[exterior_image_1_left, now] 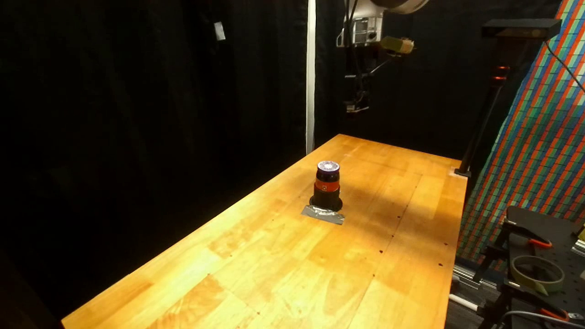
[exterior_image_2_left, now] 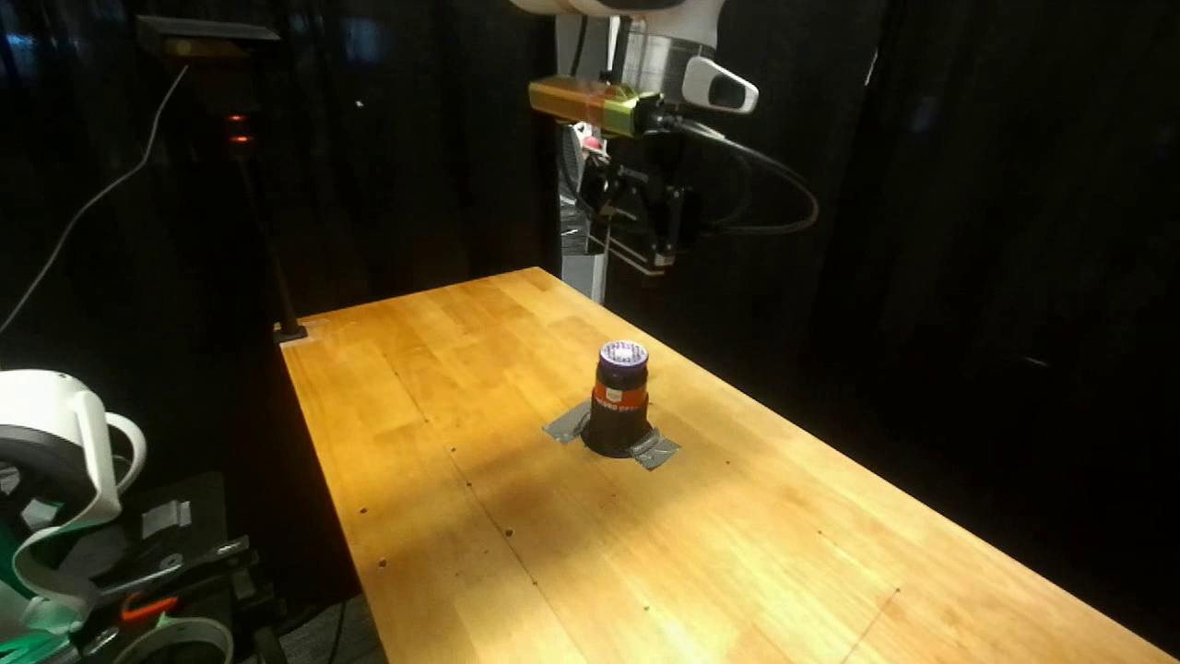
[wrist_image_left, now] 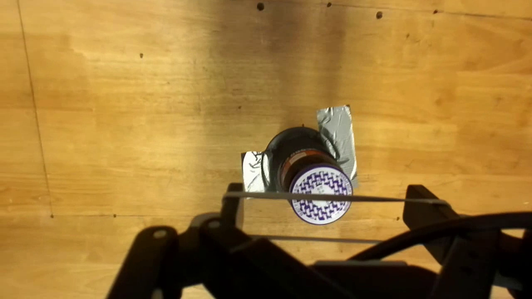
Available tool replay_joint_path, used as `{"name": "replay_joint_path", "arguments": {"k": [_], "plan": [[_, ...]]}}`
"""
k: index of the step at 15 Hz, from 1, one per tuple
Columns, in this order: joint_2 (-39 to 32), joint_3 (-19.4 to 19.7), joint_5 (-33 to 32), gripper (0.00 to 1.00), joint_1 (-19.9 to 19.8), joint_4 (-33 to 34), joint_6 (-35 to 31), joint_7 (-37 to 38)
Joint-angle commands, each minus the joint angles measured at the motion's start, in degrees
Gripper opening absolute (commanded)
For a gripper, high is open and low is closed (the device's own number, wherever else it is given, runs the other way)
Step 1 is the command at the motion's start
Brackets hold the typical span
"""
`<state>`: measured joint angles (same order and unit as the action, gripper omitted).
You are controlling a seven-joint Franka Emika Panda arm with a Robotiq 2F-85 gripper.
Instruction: Put the rubber band on the cup
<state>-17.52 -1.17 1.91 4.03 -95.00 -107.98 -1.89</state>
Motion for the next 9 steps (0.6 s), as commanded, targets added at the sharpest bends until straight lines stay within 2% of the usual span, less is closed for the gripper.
{"name": "replay_joint_path", "arguments": {"k": [1, 4, 9], "plan": [[-10.2, 0.3, -5.2, 1.00, 1.5, 10.7, 1.0, 5.4], [-15.9, 0.2, -7.0, 1.00, 2.3, 16.8, 3.2, 6.3], [-24.9, -1.1, -5.4, 1.00, 2.6, 27.4, 7.6, 3.7]]}}
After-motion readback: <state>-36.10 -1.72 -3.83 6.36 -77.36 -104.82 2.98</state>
